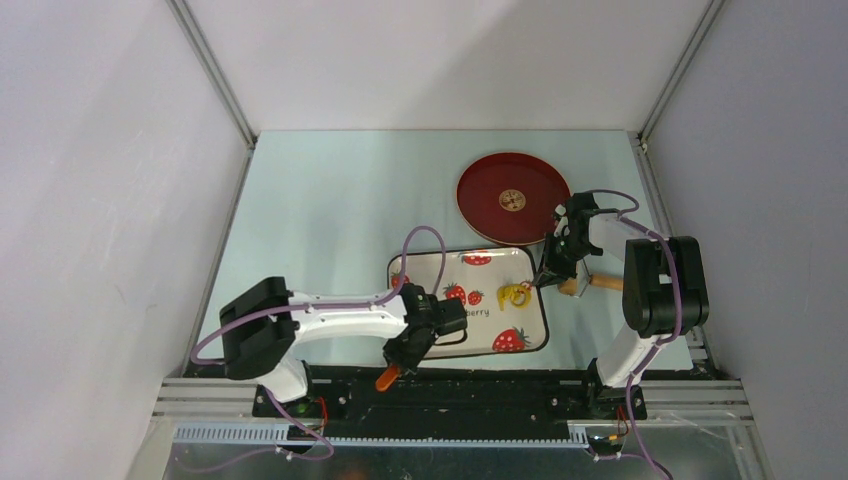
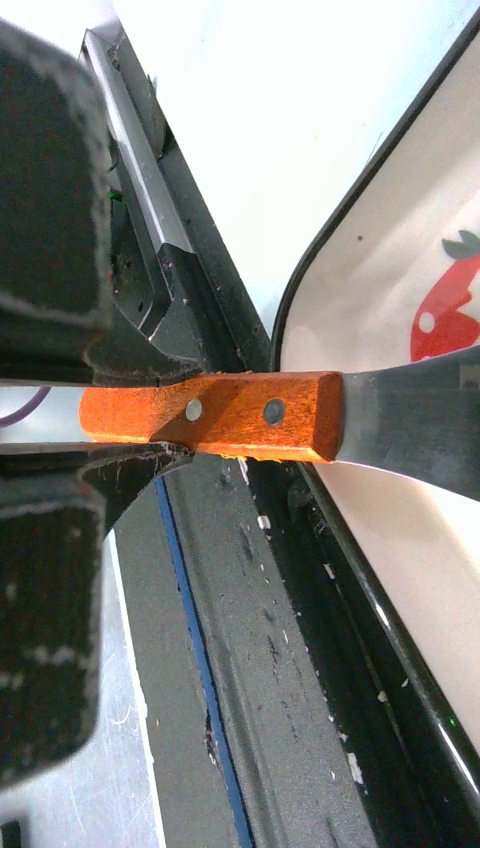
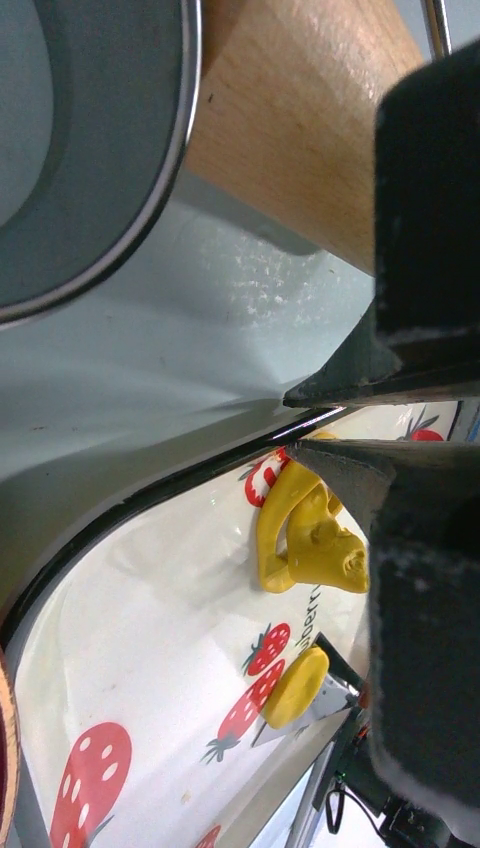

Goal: Roll out the dumpling wrappers from the dough

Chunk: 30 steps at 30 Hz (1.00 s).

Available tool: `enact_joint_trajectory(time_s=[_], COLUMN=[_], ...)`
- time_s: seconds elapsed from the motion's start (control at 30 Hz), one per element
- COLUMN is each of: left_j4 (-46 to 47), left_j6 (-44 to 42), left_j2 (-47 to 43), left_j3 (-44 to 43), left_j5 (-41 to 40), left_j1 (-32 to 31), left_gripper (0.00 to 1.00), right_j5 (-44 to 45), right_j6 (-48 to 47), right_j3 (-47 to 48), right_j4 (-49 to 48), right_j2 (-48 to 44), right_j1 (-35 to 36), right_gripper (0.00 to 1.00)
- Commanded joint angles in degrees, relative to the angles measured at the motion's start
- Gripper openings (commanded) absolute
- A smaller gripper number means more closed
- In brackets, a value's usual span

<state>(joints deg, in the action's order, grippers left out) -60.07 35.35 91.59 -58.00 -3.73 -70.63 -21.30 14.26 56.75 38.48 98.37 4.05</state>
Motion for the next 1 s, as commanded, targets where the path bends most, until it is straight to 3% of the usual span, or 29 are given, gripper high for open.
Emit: enact_joint_trajectory(time_s=[0.0, 0.47, 0.67, 0.97], left_j4=[4.7, 6.0, 6.8, 6.9], left_j6=[-1.5, -2.1, -2.1, -1.7], left_j2=[0.9, 2.7, 2.7, -1.1], left_j3=[-3.0, -4.8, -5.8, -6.6], left_j5=[-1.4, -4.1, -6.7, -10.1], left_j1=[1.1, 2.3, 3.0, 4.0], left_gripper=[0.0, 0.0, 0.0, 0.0], right_j5=[-1.6, -1.6, -2.0, -3.3], right_j6=[0.8, 0.7, 0.5, 0.8], right_j3=[0.1, 0.1, 0.1, 1.5], right_j4=[0.1, 0.0, -0.2, 0.2], right_j2=[1.0, 0.3, -0.4, -3.8], right_j1=[0.9, 1.2, 1.5, 1.7], right_gripper=[0.0, 0.0, 0.09, 0.35])
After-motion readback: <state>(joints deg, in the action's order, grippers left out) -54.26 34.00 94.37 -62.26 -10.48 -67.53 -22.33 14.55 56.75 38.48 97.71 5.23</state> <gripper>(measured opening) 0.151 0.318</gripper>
